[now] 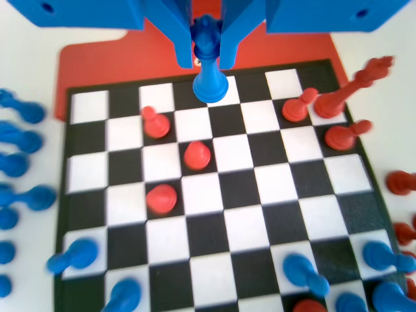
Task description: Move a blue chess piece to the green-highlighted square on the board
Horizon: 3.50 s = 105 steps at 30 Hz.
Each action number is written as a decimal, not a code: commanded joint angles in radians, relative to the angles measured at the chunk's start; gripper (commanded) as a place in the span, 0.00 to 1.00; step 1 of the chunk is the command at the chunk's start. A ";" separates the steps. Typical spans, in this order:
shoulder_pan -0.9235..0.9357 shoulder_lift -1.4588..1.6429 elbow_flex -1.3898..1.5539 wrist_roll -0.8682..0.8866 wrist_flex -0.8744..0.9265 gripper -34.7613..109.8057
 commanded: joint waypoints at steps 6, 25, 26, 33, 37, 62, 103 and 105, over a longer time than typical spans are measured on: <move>-0.052 0.287 0.118 0.038 0.021 0.25; -0.153 0.288 0.387 0.071 -0.166 0.25; -0.153 0.279 0.383 0.072 -0.170 0.25; -0.153 0.218 0.364 0.072 -0.212 0.25; -0.150 0.172 0.344 0.069 -0.227 0.25; -0.167 0.115 0.322 0.081 -0.296 0.25; -0.155 0.137 0.382 0.046 -0.328 0.31; -0.155 0.137 0.373 0.048 -0.316 0.32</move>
